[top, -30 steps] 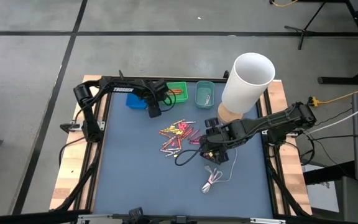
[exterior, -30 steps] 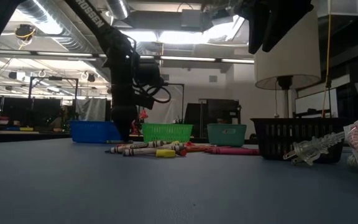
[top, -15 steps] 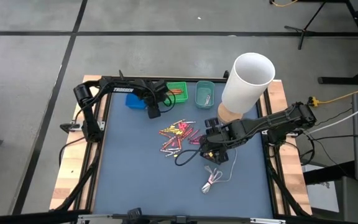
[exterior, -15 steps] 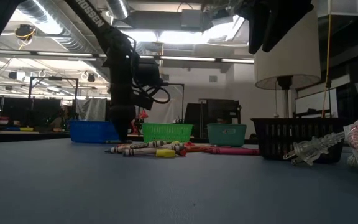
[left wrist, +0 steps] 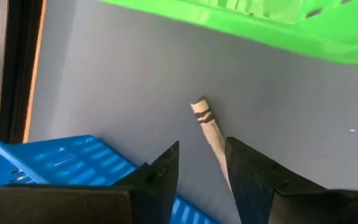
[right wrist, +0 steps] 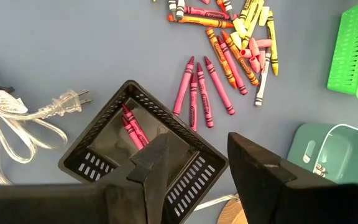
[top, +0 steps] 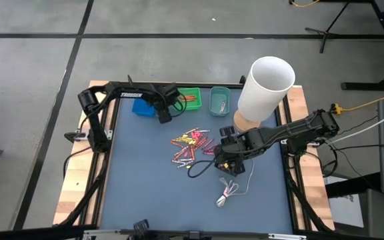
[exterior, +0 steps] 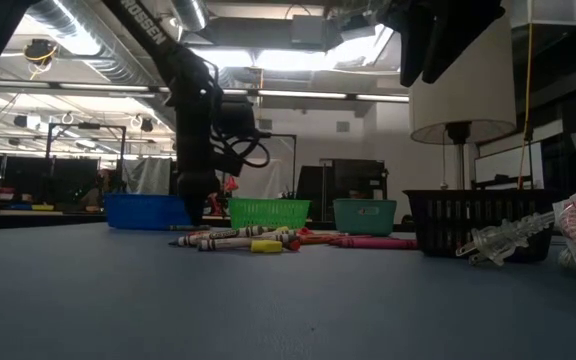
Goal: Sort crayons
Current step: Put the gray crayon into the dark green bin
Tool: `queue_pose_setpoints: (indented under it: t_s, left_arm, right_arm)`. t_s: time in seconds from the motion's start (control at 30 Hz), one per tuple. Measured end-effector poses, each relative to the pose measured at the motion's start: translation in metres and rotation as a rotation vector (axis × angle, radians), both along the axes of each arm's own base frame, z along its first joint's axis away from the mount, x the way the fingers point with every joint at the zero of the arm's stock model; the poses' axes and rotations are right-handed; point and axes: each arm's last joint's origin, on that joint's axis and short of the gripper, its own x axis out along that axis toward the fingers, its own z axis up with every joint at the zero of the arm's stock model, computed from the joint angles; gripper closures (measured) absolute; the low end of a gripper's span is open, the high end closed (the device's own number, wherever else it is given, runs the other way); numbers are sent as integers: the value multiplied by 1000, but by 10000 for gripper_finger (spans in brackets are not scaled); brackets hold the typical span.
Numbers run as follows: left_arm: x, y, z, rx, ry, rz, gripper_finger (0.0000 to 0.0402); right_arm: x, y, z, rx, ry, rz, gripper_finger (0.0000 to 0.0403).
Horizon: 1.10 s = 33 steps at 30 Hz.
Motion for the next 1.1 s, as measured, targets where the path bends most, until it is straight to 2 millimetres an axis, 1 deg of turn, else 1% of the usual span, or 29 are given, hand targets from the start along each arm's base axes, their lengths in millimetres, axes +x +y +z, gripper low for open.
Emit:
queue_pose_setpoints:
  t_s: [0.2, 0.57, 0.77, 0.93, 1.1]
  left_arm:
    - [-3, 5, 0, -54, -37, 10, 285]
    - [-2, 3, -1, -131, -83, -20, 285]
    - [-3, 4, -1, -89, -55, -8, 285]
    - [-4, 6, 0, -36, -28, 39, 285]
    - [5, 12, 15, -10, -65, 55, 285]
  right_arm:
    - [0, 1, 0, 22, 7, 7, 240]
    - [0, 1, 0, 22, 7, 6, 240]
    - [0, 1, 0, 21, 7, 6, 240]
    - [0, 1, 0, 21, 7, 6, 240]
    - [0, 1, 0, 21, 7, 6, 240]
